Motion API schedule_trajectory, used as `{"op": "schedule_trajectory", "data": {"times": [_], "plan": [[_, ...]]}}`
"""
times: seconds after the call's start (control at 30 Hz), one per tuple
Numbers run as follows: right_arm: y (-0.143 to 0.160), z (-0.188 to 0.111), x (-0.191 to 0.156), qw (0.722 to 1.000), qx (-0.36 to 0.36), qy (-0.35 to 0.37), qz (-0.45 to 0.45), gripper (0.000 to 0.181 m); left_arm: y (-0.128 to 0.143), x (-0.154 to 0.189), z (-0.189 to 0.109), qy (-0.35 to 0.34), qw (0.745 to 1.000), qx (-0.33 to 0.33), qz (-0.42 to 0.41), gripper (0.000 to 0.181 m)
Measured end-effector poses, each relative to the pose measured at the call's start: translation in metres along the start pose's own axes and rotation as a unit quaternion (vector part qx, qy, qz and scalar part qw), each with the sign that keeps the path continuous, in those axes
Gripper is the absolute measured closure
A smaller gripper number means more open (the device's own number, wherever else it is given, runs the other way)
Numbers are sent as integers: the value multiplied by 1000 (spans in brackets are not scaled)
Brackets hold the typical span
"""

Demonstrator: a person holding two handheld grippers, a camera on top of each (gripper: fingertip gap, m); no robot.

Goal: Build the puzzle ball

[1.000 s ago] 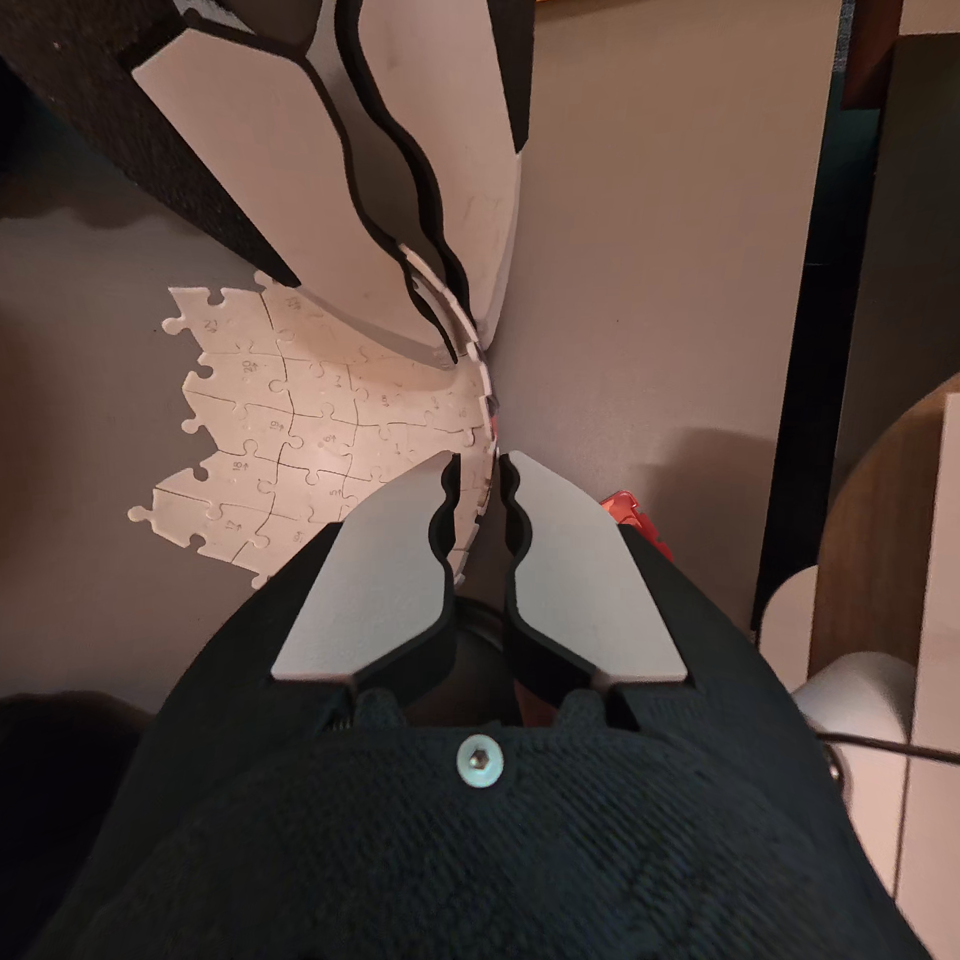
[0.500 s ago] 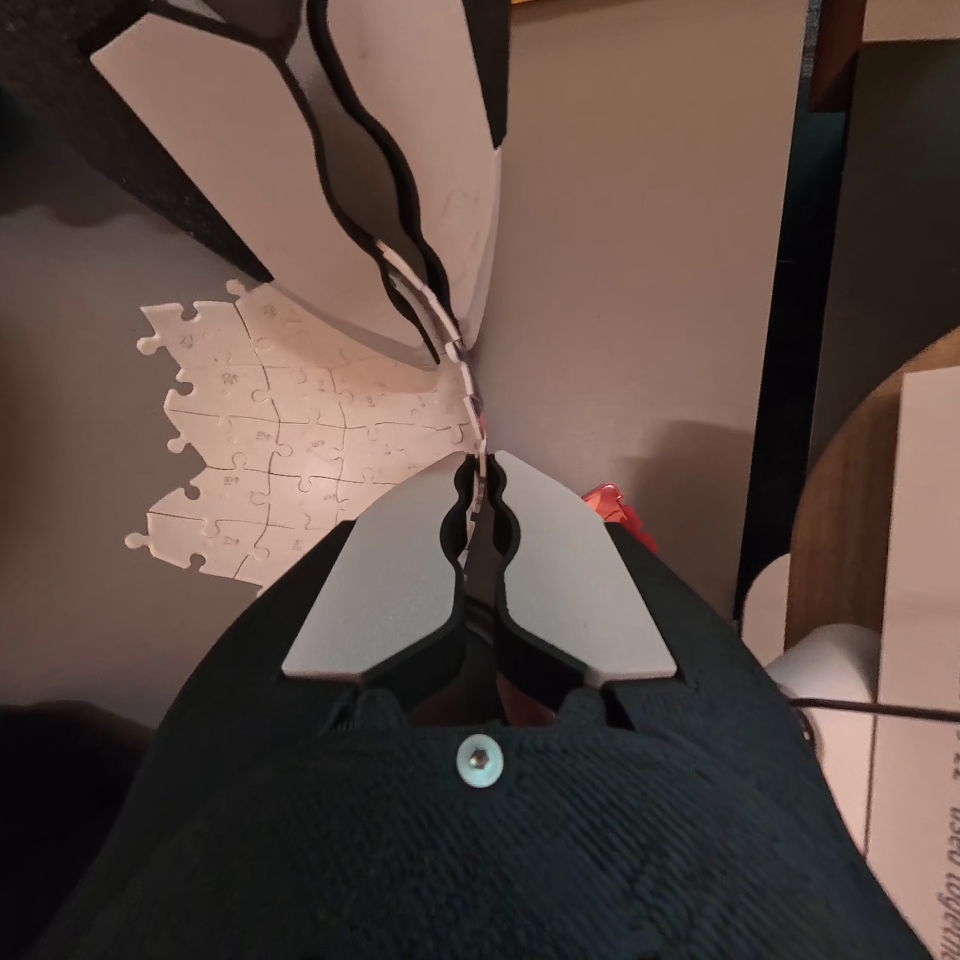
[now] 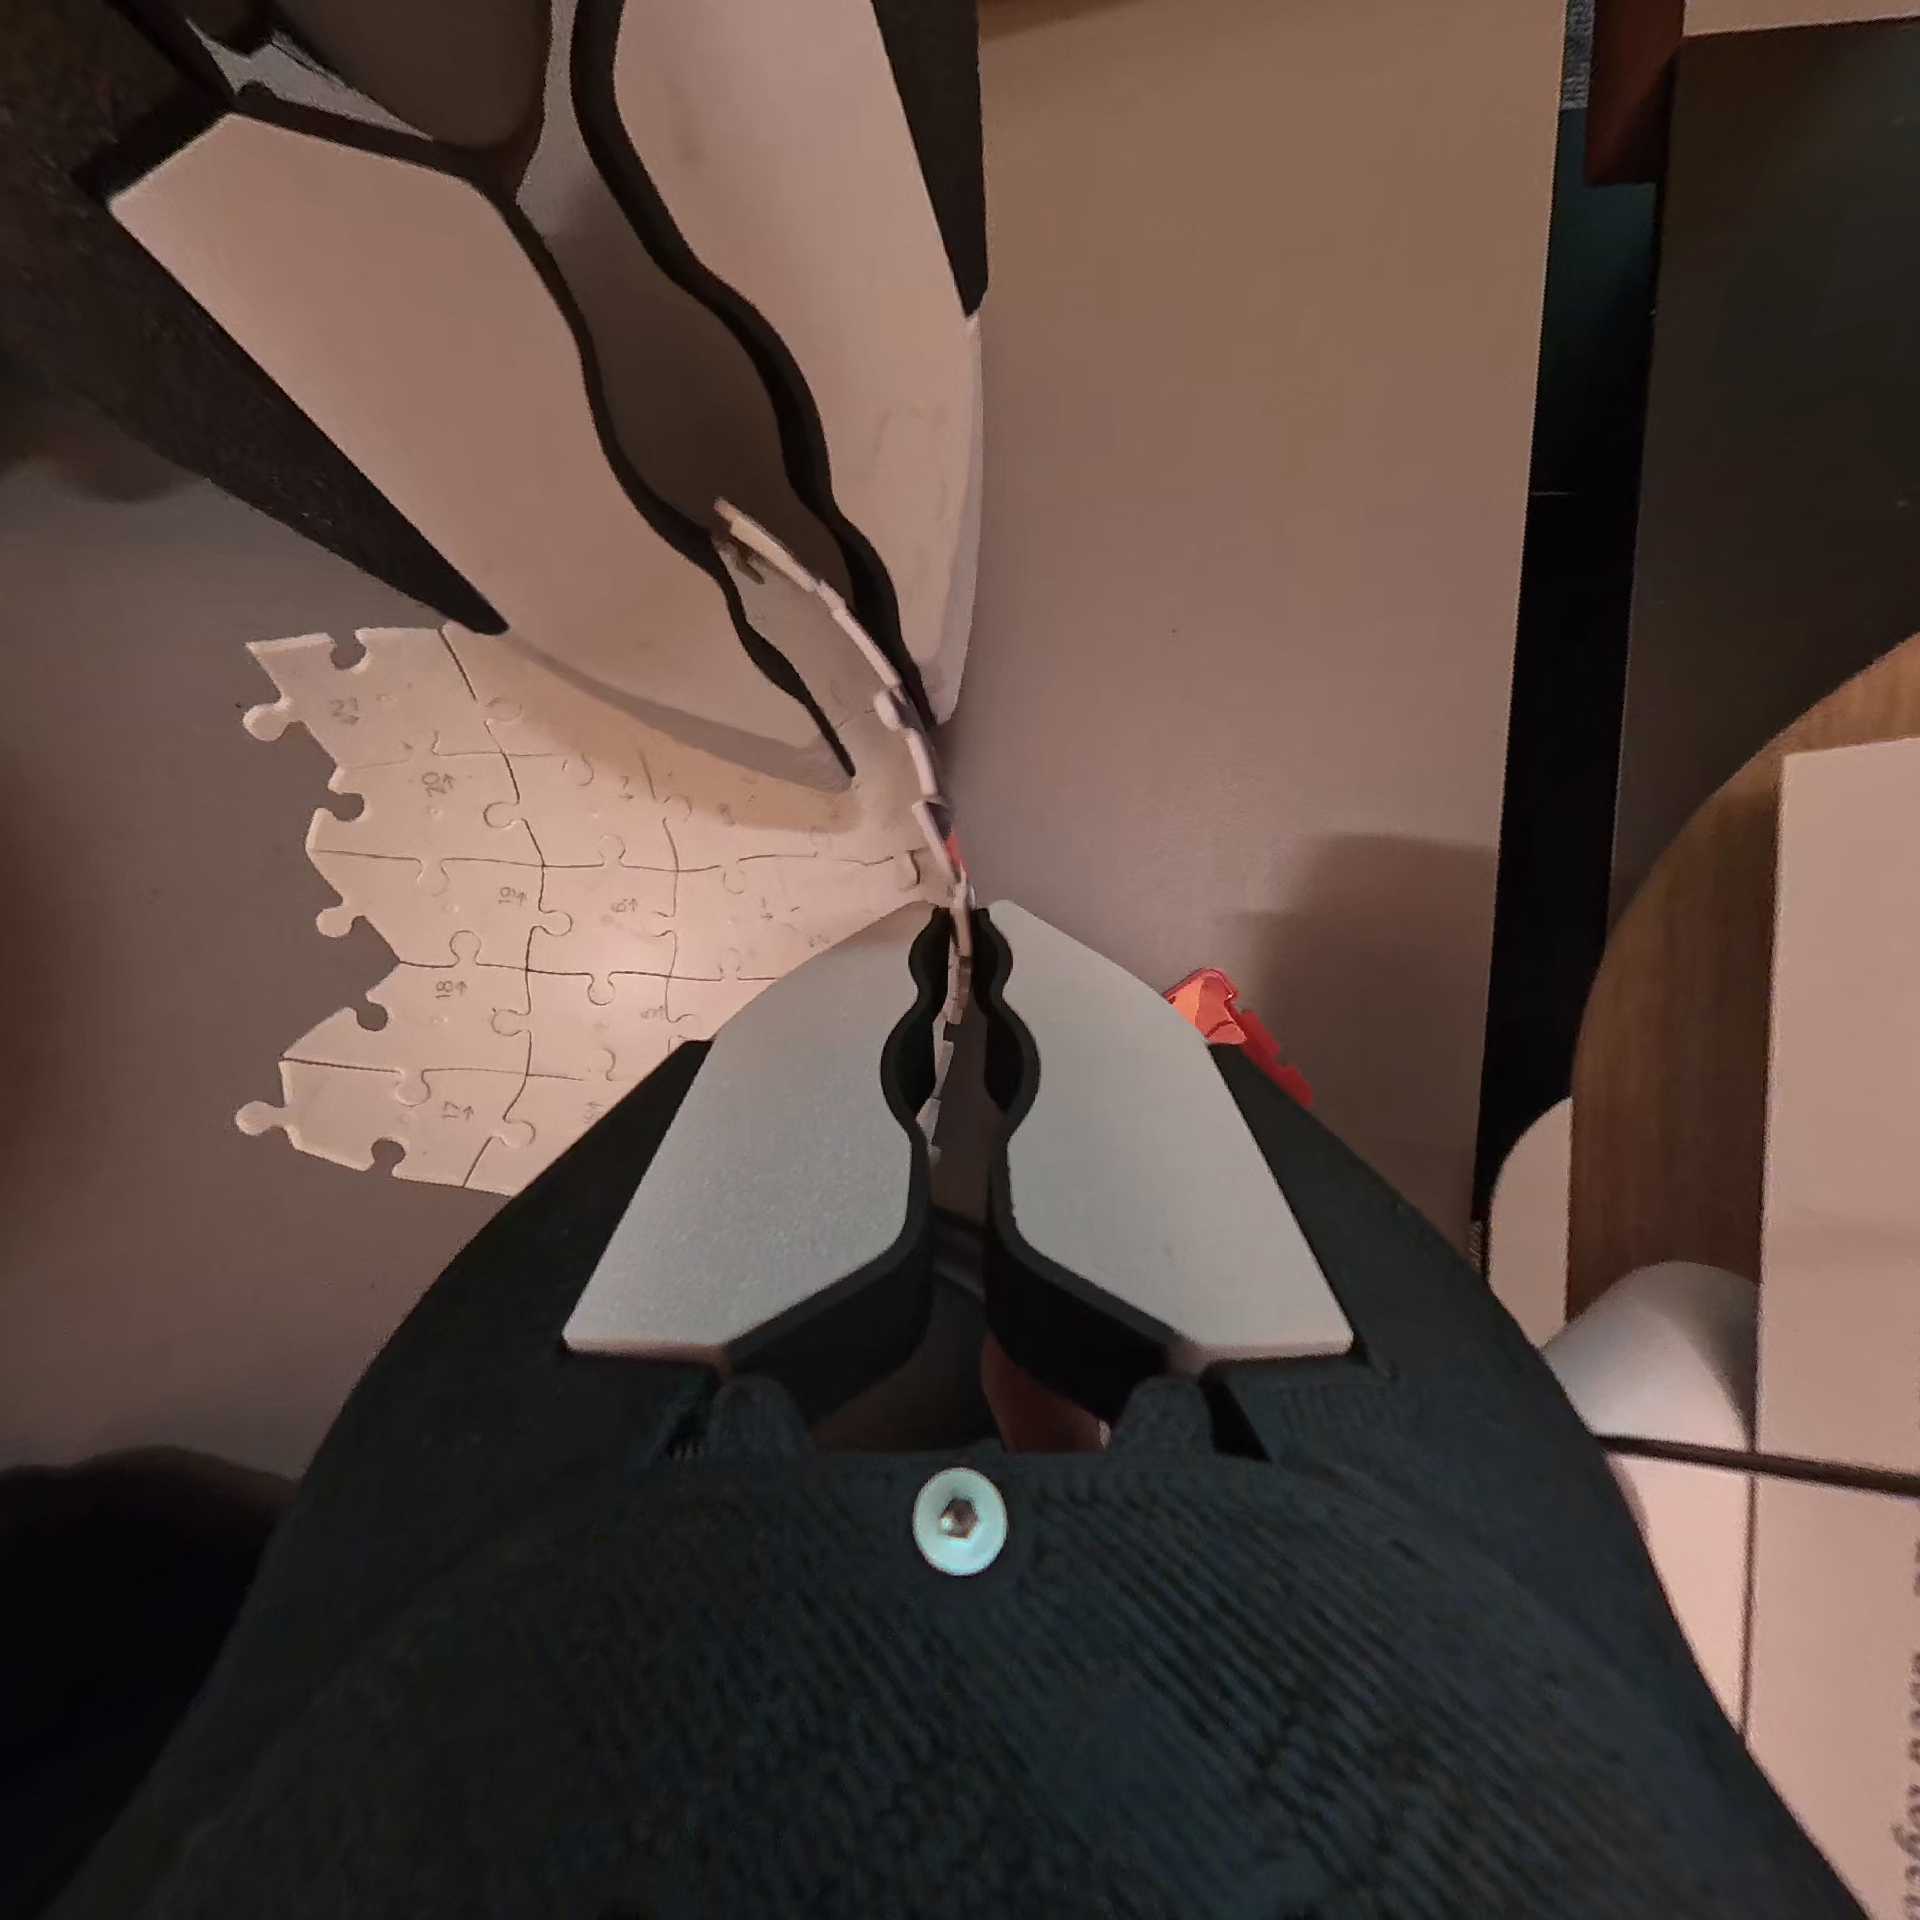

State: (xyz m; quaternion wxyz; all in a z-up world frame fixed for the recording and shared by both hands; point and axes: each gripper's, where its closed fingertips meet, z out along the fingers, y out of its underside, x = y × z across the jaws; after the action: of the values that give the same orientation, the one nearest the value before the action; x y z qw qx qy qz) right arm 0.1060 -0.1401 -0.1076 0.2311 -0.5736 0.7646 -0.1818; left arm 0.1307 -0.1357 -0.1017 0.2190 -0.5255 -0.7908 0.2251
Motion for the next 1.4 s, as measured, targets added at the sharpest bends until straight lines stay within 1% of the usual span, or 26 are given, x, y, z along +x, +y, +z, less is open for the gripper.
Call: {"op": "schedule_trajectory", "data": {"times": [0.13, 0.17, 0.23, 0.37, 0.47, 0.53, 0.63, 0.73, 0.9, 1.0, 1.13, 1.4], "plan": [[-1, 0, -1, 1000, 4, -2, 1, 176, 3, -3, 0, -13, 1000, -10, -2, 176], [-1, 1, -1, 1000, 4, -2, -2, 173, 3, -5, 0, -17, 1000, -13, -1, 176], [0, 2, -2, 1000, -1, -2, -10, 161, 4, -5, 1, -20, 1000, -15, -4, 176], [4, 8, -3, 1000, -19, 1, -23, 148, 3, -5, 0, -20, 1000, -14, -7, 177], [4, 14, -2, 1000, -25, 0, -15, 147, 3, -5, 1, -20, 1000, -15, -8, 177], [7, 17, -2, 999, -39, -4, -6, 149, 3, -5, 0, -20, 1000, -14, -8, 177], [3, 15, -5, 1000, -23, -20, -3, 162, 2, -6, 1, -22, 1000, -10, -7, 177], [0, 15, -8, 999, -12, -33, 5, 160, 1, -5, 1, -18, 1000, -6, -12, 177], [2, 19, -7, 999, -20, -39, 11, 162, 1, -5, 1, -20, 1000, -7, -6, 177], [1, 20, -6, 999, -18, -35, 15, 167, 1, -5, 0, -18, 1000, -6, -5, 177], [0, 21, -6, 999, -21, -33, 19, 167, 2, -5, 0, -20, 1000, -10, -5, 177], [0, 18, -10, 998, -27, -48, 36, 172, 0, -3, -2, -15, 1000, -1, -2, 178]]}}
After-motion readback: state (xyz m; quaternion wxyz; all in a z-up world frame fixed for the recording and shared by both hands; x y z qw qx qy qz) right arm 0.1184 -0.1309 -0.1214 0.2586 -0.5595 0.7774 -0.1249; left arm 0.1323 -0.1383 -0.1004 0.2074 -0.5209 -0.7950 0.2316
